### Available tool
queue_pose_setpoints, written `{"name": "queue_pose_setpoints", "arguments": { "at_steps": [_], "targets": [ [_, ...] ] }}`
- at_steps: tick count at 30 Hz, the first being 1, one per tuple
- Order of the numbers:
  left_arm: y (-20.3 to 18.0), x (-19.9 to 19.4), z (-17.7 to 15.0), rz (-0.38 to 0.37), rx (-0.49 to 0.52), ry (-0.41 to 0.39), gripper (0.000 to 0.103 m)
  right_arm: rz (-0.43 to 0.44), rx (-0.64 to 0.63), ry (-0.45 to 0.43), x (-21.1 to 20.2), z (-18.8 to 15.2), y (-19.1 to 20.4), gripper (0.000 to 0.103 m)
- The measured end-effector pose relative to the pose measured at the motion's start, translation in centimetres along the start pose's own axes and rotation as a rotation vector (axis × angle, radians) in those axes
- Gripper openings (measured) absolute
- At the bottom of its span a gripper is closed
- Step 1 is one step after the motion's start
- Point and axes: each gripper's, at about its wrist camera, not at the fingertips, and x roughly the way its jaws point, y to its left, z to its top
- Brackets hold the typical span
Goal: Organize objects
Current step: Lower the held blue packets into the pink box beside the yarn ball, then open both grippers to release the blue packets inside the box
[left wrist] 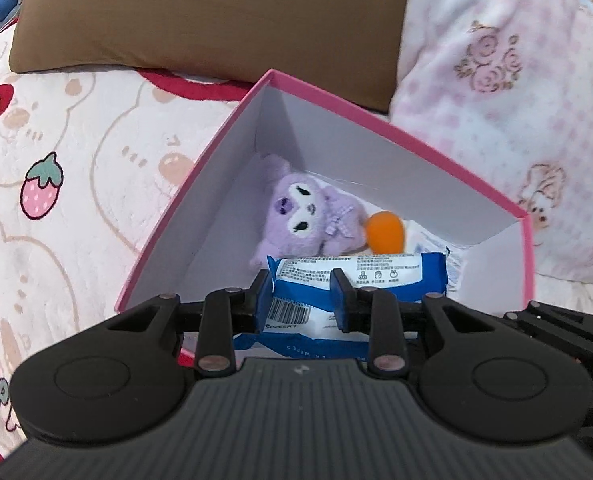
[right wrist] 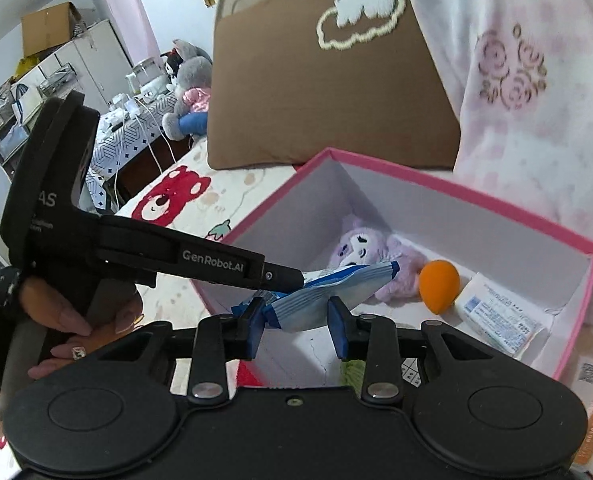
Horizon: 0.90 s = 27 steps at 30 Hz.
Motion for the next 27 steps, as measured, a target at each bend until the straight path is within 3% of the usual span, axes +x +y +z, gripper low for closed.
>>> {"name": "queue_pose_setpoints", "arguments": {
  "at_steps": [6, 10, 17, 22, 27],
  "targets": [
    [0.7, 1.1, 0.7, 0.033, 0.000, -0.022, 0.029, 0.004, 0.022, 0.041, 2.1, 0.0, -0.4, 0.039],
    [1.3, 1.9, 1.1, 0.047, -0.009, 0.008, 0.029, -0.003, 0.055, 0.097, 3.7, -0.2, -1.1, 0.039],
    [1.0, 2.7, 0.5, 0.125, 0.046, 0.004, 0.029, -0.011, 0.030, 0.165, 5.3, -0.5, -0.8, 0.038],
    [0.6, 3.1, 0.6, 0.171, 0.087, -0.007, 0.029, -0.044, 0.004, 0.160, 5.4, -0.6, -0.7, 0.039],
    [0.4, 2.6, 0.3, 0.159, 0.101, -0.013, 0.029, -0.028, -0.009, 0.145, 3.8, -0.6, -1.1, 0.039]
  ]
}}
